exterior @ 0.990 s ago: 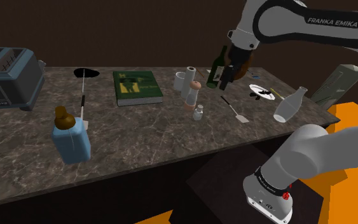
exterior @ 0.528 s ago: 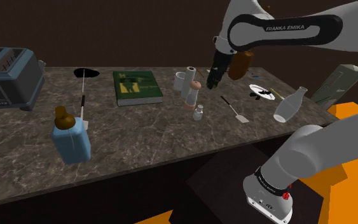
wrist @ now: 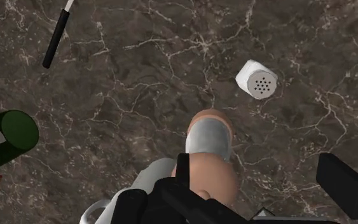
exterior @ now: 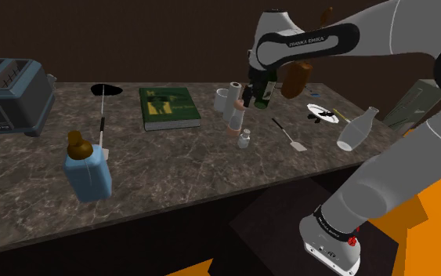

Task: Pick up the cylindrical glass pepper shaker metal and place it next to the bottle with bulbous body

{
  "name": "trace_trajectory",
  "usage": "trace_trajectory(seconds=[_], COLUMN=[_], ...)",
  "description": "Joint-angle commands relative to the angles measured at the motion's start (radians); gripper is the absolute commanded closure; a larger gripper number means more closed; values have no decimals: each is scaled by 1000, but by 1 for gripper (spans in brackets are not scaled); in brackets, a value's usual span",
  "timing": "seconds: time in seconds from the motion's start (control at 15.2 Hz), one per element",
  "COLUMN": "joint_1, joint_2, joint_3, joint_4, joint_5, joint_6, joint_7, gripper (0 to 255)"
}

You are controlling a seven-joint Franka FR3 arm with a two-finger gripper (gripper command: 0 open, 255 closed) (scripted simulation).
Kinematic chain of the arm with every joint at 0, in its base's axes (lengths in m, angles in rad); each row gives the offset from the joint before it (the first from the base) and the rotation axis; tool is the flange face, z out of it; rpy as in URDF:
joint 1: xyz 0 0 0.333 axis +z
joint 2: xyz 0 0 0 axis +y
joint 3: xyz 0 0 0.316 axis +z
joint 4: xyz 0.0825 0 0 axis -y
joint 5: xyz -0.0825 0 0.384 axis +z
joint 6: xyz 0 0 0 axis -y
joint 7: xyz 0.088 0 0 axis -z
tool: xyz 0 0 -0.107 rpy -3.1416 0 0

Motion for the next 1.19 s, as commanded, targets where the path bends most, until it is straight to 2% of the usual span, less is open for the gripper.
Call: trace_trajectory(seconds=[0.0, 0.13, 0.66, 1.12], joint_1=[-7, -14, -20, -20], joint_2=[80, 151, 196, 196], joint_3=[-5, -11, -18, -18], joint_4=[59, 113, 63, 63], joint_5=[-20, -37, -47, -47], joint_6=[24, 45, 141, 141], joint_7=[-6, -11, -6, -6], gripper=[0, 0, 0, 0])
